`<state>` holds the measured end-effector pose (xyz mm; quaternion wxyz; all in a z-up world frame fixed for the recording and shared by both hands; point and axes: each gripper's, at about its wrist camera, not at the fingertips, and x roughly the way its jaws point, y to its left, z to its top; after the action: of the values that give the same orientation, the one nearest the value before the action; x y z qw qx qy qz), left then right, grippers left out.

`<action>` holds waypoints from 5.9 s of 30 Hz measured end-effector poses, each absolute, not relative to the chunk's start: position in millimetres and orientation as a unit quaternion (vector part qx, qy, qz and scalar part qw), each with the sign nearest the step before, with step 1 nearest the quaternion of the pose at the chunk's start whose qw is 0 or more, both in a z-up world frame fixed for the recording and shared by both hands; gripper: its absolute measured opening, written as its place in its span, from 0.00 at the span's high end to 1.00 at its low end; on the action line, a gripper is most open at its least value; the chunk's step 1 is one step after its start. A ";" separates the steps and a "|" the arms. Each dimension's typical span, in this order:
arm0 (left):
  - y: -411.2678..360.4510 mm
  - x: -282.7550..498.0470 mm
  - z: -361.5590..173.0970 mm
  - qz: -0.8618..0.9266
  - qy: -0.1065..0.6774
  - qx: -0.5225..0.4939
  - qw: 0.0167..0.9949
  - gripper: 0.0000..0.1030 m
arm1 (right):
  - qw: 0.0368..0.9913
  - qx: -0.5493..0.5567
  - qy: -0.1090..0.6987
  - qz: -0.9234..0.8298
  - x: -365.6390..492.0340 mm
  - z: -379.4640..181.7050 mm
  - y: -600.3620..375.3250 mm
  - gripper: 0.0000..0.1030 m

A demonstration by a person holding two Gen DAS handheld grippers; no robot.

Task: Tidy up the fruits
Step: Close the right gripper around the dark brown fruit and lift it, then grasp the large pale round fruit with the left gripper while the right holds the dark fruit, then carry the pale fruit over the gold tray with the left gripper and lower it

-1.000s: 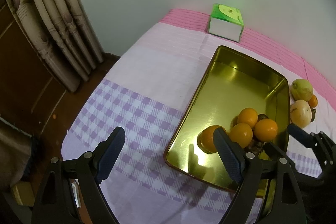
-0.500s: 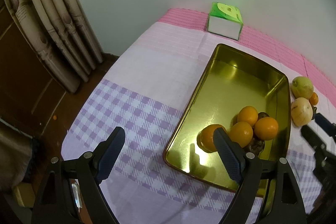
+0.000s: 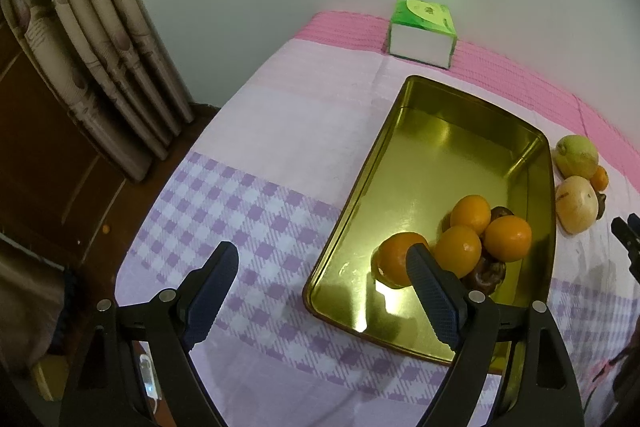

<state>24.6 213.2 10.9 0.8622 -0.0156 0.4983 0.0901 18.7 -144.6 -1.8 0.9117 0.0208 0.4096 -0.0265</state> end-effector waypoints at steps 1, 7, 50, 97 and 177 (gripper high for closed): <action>213.0 24.6 10.4 0.088 0.498 -0.015 0.863 0.17 | 0.911 0.024 0.410 -0.029 19.9 -3.7 -148.6 0.43; 209.5 27.4 7.3 0.078 0.498 -0.009 0.863 0.17 | 0.908 0.031 0.415 -0.042 30.6 -16.7 -160.1 0.43; 42.9 60.4 17.8 -0.103 0.512 0.034 0.852 0.16 | 0.904 0.052 0.414 -0.091 14.5 -56.8 -233.0 0.61; -57.8 131.8 -57.1 -0.110 0.561 0.071 0.817 0.33 | 0.903 0.069 0.412 -0.102 -10.1 -57.2 -250.7 0.56; 142.5 151.0 -44.7 0.025 0.557 0.029 0.830 0.33 | 0.902 0.054 0.415 -0.108 -4.6 -59.9 -251.2 0.57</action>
<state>151.0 142.5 -44.7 0.8298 0.0289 0.5568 0.0250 -4.6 -251.2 -59.9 0.9017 0.0544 0.4150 -0.1081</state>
